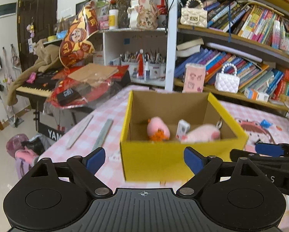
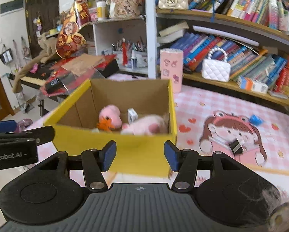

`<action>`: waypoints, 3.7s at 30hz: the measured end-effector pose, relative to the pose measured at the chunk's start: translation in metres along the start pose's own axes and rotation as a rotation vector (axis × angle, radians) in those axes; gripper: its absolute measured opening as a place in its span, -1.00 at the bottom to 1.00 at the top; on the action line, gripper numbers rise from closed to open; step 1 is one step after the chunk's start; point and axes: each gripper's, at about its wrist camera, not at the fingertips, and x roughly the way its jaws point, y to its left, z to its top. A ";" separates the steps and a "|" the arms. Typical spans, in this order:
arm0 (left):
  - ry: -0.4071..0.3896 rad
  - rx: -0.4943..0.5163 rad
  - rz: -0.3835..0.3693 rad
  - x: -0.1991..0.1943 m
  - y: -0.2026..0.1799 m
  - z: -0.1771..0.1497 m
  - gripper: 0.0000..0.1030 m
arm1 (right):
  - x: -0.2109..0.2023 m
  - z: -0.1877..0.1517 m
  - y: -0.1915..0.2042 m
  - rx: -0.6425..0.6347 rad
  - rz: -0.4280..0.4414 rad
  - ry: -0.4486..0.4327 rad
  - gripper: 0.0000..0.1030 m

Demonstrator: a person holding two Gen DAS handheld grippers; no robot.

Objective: Organize objects
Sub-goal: 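Withdraw both grippers from the box toward the binder clip and blue item, then grasp the black binder clip with the left gripper while the right gripper grasps the blue wrapped item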

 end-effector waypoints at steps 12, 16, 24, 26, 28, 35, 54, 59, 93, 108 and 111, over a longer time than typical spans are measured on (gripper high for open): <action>0.081 0.072 -0.056 -0.024 -0.010 -0.048 0.76 | -0.034 -0.060 0.004 0.053 -0.098 0.085 0.02; 0.093 0.116 -0.090 -0.030 -0.019 -0.058 0.76 | -0.045 -0.076 0.001 0.083 -0.127 0.100 0.02; 0.121 0.196 -0.166 -0.030 -0.046 -0.066 0.76 | -0.064 -0.095 -0.017 0.158 -0.207 0.120 0.06; 0.119 0.218 -0.182 -0.029 -0.055 -0.066 0.76 | -0.068 -0.097 -0.023 0.174 -0.228 0.122 0.07; 0.114 0.236 -0.203 -0.028 -0.063 -0.065 0.76 | -0.072 -0.100 -0.029 0.188 -0.248 0.122 0.07; 0.120 0.310 -0.277 -0.018 -0.104 -0.062 0.77 | -0.080 -0.108 -0.060 0.235 -0.322 0.130 0.08; 0.185 0.358 -0.341 0.033 -0.221 -0.042 0.77 | -0.056 -0.098 -0.183 0.302 -0.384 0.200 0.09; 0.174 0.347 -0.296 0.046 -0.244 -0.034 0.77 | -0.044 -0.089 -0.211 0.297 -0.364 0.201 0.09; 0.210 0.279 -0.164 0.181 -0.355 0.005 -0.14 | 0.064 0.007 -0.351 0.277 -0.248 0.069 0.29; 0.162 0.271 -0.144 0.181 -0.354 0.015 -0.95 | 0.107 0.018 -0.366 0.242 -0.189 0.087 0.40; 0.177 0.237 -0.135 0.178 -0.344 0.021 -0.95 | 0.123 0.018 -0.366 0.227 -0.169 0.102 0.44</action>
